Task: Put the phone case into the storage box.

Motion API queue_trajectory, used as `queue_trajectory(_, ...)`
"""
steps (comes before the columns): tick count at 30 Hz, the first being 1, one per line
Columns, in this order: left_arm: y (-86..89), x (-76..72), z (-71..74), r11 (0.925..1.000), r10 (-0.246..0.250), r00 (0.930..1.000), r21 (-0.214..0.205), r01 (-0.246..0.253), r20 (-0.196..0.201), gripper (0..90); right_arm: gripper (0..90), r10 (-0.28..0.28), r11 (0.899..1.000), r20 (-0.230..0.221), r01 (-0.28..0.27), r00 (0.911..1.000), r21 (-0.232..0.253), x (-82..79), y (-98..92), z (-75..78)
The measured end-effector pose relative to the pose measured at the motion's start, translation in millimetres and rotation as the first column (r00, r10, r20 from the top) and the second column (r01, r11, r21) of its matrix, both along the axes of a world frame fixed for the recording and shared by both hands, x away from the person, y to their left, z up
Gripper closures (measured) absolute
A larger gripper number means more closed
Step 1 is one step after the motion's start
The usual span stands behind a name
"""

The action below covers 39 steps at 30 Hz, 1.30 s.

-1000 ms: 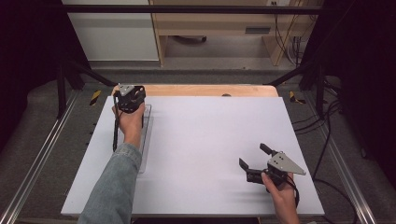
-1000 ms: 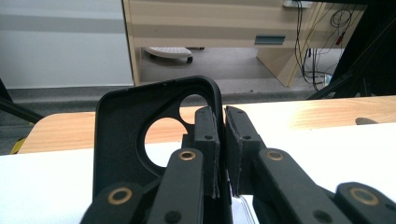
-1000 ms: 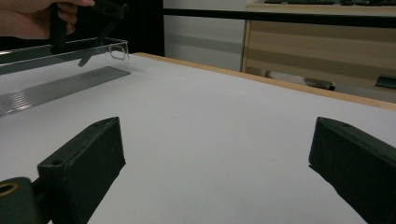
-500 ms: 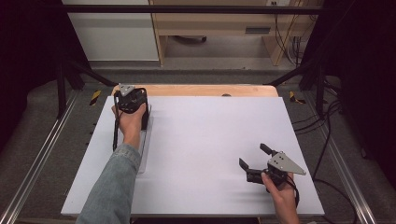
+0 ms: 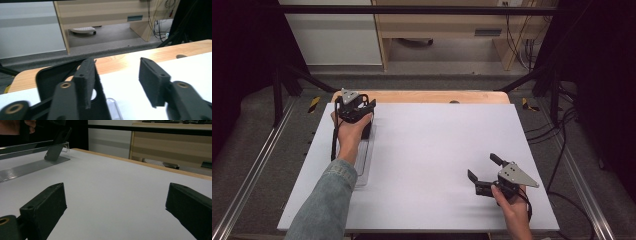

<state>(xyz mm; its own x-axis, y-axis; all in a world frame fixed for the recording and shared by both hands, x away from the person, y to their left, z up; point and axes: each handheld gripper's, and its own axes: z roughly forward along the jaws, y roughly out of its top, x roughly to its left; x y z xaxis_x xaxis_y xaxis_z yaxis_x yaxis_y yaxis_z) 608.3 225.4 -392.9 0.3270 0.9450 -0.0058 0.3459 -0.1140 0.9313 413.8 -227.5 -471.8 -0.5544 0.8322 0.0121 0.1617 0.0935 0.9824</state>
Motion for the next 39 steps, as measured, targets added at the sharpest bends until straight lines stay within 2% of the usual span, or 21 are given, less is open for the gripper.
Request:
queue_trajectory(6, -3.9, -4.7, 2.1, 0.9992, -0.039, 0.9993, -0.011, 0.039, -0.002, 34.5, 3.4, 0.004, 1.000, -0.002, -0.004, 1.0000, -0.004, -0.1, 0.9, 0.3)
queue_trajectory(9, -4.7, -7.1, 4.7, 0.9994, -0.033, 0.9994, 0.011, 0.033, 0.013, 30.8, 3.6, 0.006, 1.000, -0.008, -0.006, 0.9999, -0.022, 0.1, 2.8, -0.2)
queue_trajectory(10, -4.9, -7.5, 5.5, 0.9995, -0.032, 0.9993, 0.007, 0.032, 0.017, 29.1, 3.7, 0.003, 1.000, -0.012, -0.004, 0.9999, -0.025, -0.1, 3.6, -0.3)
queue_trajectory(12, -5.1, -8.4, 6.3, 0.9993, -0.037, 0.9993, -0.006, 0.037, 0.009, 25.3, 3.9, 0.010, 1.000, -0.016, -0.010, 0.9998, -0.027, -0.6, 4.7, 0.2)
queue_trajectory(16, -5.0, -10.7, 5.8, 0.9988, -0.049, 0.9988, -0.005, 0.049, -0.003, 20.8, 4.0, 0.005, 0.999, -0.023, -0.005, 0.9997, -0.035, -0.7, 4.9, 0.9)
queue_trajectory(18, -4.5, -12.3, 5.4, 0.9983, -0.055, 0.9984, -0.018, 0.055, -0.008, 20.0, 4.0, -0.006, 0.998, -0.030, 0.005, 0.9995, -0.056, -0.5, 5.7, 2.3)
queue_trajectory(21, -4.1, -14.6, 5.8, 0.9958, -0.069, 0.9974, -0.062, 0.067, -0.022, 16.9, 3.7, -0.012, 0.997, -0.047, 0.008, 0.9988, -0.073, 0.2, 7.5, 3.5)
queue_trajectory(25, -5.7, -18.1, 8.2, 0.9966, -0.074, 0.9972, -0.037, 0.073, -0.013, 14.4, 3.0, 0.002, 0.996, -0.066, -0.008, 0.9978, -0.087, 0.7, 12.7, 4.5)
queue_trajectory(29, -5.8, -20.1, 10.0, 0.9963, -0.080, 0.9968, -0.033, 0.079, -0.009, 13.3, 3.0, 0.008, 0.995, -0.071, -0.015, 0.9974, -0.103, 1.0, 15.9, 4.1)
queue_trajectory(37, -8.2, -23.4, 12.7, 0.9956, -0.088, 0.9961, -0.031, 0.088, 0.000, 11.9, 2.8, 0.002, 0.996, -0.077, -0.009, 0.9971, -0.092, 1.3, 14.0, 3.8)
queue_trajectory(39, -10.6, -24.3, 13.0, 0.9947, -0.103, 0.9947, -0.011, 0.103, 0.001, 11.8, 2.9, 0.005, 0.995, -0.073, -0.012, 0.9974, -0.095, 1.3, 14.0, 3.5)
